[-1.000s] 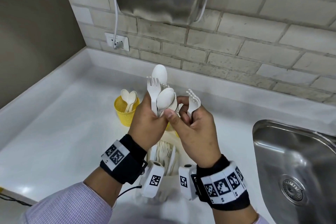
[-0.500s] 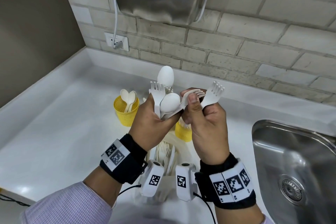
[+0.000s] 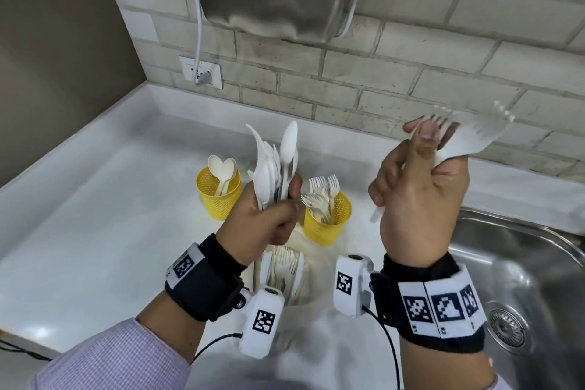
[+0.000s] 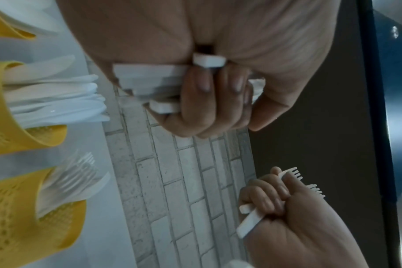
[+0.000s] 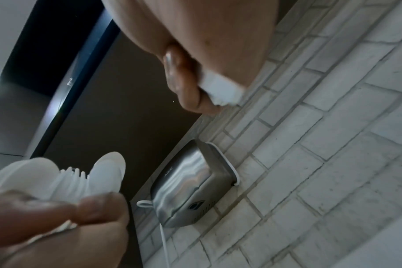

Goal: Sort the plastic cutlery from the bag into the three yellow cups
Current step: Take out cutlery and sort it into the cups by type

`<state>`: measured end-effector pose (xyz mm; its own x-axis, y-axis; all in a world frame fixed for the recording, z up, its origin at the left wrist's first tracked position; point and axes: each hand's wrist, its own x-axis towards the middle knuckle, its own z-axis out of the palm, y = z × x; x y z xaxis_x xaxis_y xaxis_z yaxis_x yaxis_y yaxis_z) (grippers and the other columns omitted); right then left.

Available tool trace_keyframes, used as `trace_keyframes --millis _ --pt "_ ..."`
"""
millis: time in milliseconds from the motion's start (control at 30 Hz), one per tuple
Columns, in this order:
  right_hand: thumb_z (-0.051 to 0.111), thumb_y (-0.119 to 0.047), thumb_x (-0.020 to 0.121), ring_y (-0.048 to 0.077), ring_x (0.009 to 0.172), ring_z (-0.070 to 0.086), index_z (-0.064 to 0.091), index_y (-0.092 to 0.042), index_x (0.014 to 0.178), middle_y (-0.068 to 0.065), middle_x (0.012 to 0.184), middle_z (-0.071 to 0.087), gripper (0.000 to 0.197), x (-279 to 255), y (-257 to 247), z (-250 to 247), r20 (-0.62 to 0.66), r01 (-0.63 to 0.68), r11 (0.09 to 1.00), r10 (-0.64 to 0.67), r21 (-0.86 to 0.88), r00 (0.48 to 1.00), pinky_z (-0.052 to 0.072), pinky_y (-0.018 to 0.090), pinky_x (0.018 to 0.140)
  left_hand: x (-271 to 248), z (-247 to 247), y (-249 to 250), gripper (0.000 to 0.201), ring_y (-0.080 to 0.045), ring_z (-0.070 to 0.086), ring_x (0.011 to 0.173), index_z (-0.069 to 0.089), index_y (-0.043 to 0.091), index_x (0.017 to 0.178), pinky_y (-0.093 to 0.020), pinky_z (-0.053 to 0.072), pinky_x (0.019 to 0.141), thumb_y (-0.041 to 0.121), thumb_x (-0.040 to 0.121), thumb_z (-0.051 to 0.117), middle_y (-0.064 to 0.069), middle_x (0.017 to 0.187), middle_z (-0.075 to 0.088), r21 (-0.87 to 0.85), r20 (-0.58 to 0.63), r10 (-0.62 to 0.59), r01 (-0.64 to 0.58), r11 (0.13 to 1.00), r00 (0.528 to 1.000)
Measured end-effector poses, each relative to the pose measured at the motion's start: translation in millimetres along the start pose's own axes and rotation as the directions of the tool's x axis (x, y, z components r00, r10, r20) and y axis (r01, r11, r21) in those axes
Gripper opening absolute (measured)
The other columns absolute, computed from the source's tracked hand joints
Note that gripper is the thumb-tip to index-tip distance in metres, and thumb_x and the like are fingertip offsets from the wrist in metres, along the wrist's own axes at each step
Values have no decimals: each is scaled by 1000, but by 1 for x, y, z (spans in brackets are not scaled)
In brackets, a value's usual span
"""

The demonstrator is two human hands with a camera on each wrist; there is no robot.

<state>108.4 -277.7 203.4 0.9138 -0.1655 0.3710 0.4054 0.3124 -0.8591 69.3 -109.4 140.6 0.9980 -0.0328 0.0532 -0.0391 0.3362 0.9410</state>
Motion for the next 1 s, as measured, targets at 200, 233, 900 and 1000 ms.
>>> trace_keyframes --millis 200,233,900,1000 --pt "61 -27 99 3 54 41 66 -24 91 -20 59 47 10 -10 5 0 163 -52 981 83 -189 983 33 24 61 2 -2 5 27 -4 20 40 61 19 76 -11 23 45 -1 74 43 -2 60 16 -163 83 -88 100 982 993" --pt "63 -24 98 0 56 44 68 -23 91 -20 60 51 9 -12 4 2 195 -38 975 82 -219 977 35 24 64 1 -2 5 26 -4 20 40 61 18 77 -11 22 45 -1 74 44 -3 60 15 -159 83 -99 111 981 992" --pt "81 -24 87 2 42 51 76 -24 98 -25 47 53 12 -5 -20 10 523 143 788 249 -598 815 35 7 50 -3 4 2 52 -10 24 38 38 -26 102 -18 19 45 10 68 54 5 51 36 109 140 -93 78 991 986" --pt "79 -16 89 3 41 44 74 -18 100 -22 43 48 12 -8 -13 8 518 42 871 251 -489 818 41 14 54 -2 5 2 43 -12 24 38 41 -25 100 -18 22 44 5 70 52 4 52 36 116 83 -92 82 990 992"
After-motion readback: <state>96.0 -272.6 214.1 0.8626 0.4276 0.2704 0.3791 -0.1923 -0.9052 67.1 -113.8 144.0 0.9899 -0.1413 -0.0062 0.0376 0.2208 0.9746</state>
